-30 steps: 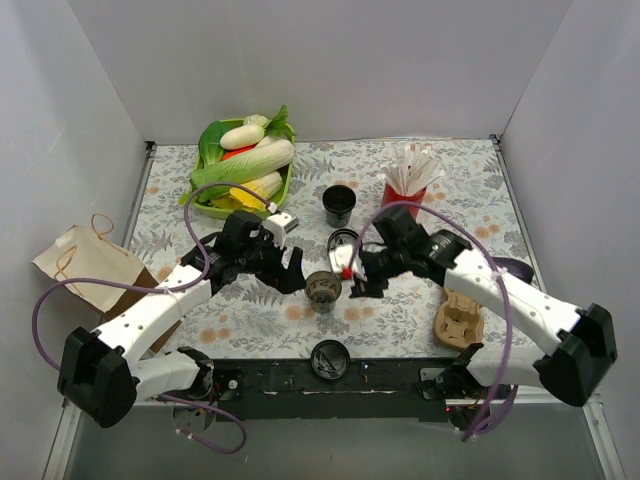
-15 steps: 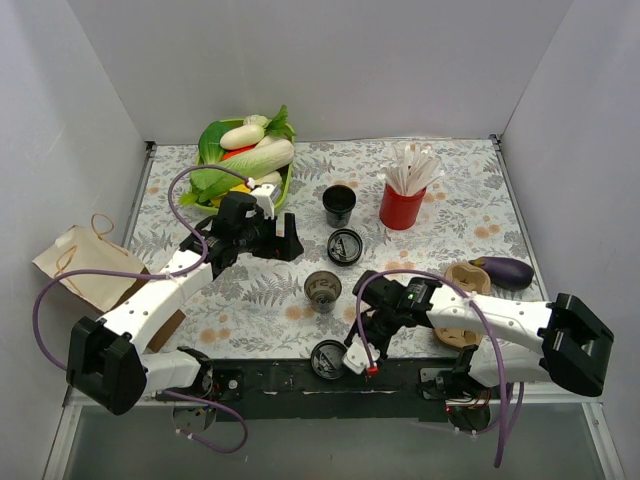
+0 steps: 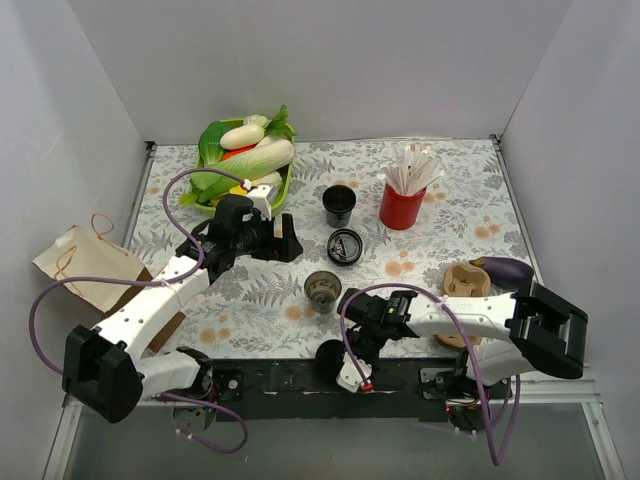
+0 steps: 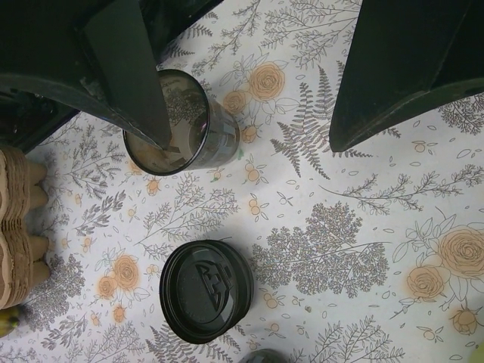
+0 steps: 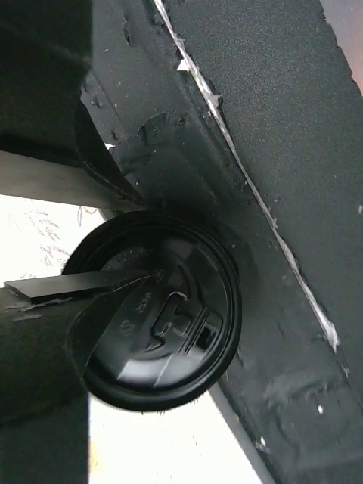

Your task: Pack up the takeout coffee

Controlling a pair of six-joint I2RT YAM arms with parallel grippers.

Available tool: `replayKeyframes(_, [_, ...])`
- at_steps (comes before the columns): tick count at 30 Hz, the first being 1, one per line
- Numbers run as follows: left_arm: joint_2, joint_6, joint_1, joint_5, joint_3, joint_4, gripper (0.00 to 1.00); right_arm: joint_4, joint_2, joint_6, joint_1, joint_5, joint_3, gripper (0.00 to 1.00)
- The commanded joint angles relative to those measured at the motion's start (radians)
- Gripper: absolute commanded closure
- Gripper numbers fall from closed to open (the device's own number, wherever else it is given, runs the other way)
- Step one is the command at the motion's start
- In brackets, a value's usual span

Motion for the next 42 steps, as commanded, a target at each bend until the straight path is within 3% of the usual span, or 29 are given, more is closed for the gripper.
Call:
replayKeyframes(1, [-0.045,0.014,0.005,-0.019,0.006,-0.012,0.13,-0.039,0.064,-0.052,0.009,0.001,0.049,0.56])
replayKeyframes(8, [-0.038,0.019,0.013,-0.019,0.003,0.004,0.13,-0.068,0.116,-0.079,0.009,0.035,0.086,0.60])
replayKeyframes(15, [-0.026,0.031,0.016,-0.016,0.026,-0.005,0.13,-0.040,0.055,-0.007,0.006,0.064,0.098,0.90])
replayKeyframes(20, [-0.009,0.074,0.016,-0.020,0.082,-0.037,0.14,-0.247,0.013,0.042,-0.073,-0.023,0.260,0.95])
replayKeyframes(24, [-0.018,0.126,0.016,-0.011,0.120,-0.049,0.13,-0.466,0.048,0.193,-0.187,-0.132,0.465,0.98])
replayKeyframes(31, [-0.025,0.213,0.016,-0.006,0.175,-0.095,0.14,-0.672,0.196,0.538,-0.437,-0.442,0.815,0.98])
replayKeyframes(38, [-0.035,0.270,0.016,-0.022,0.134,-0.100,0.13,-0.567,0.223,0.656,-0.531,-0.516,0.796,0.98])
replayKeyframes(39, [-0.029,0.263,0.016,-0.019,0.129,-0.101,0.14,-0.537,0.226,0.749,-0.570,-0.528,0.792,0.98])
replayKeyframes(42, [0.014,0.302,0.016,0.154,0.131,-0.126,0.14,-0.413,0.216,0.907,-0.653,-0.583,0.772,0.98])
